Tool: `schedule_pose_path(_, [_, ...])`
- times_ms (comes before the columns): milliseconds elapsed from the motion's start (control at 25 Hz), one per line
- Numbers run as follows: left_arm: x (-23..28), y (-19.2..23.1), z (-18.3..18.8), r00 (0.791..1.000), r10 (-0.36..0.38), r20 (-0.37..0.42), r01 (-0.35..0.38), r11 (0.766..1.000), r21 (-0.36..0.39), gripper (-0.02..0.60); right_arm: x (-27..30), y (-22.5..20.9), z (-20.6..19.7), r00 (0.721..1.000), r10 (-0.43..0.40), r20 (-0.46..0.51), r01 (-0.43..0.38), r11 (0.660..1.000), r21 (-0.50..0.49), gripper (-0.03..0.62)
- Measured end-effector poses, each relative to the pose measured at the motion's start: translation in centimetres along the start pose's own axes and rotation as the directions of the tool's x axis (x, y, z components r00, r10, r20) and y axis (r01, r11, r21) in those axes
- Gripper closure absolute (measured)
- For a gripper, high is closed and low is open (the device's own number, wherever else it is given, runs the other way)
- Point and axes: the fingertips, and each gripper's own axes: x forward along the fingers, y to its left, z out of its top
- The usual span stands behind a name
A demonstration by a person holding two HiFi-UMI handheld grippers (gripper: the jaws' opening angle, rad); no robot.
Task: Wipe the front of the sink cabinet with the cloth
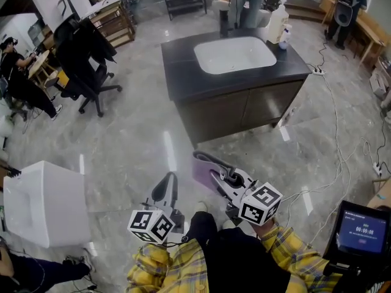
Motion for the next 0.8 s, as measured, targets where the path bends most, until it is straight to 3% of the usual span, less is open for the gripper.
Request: schedule_pose_path(800, [8.1,8.1,3.0,0.99,-0.121,-0.068,0.123,0.992,0.017,0.574,9.8,-3.2,1.1,0.993,-0.115,0.003,0.115,0.993,-0.016,0.551])
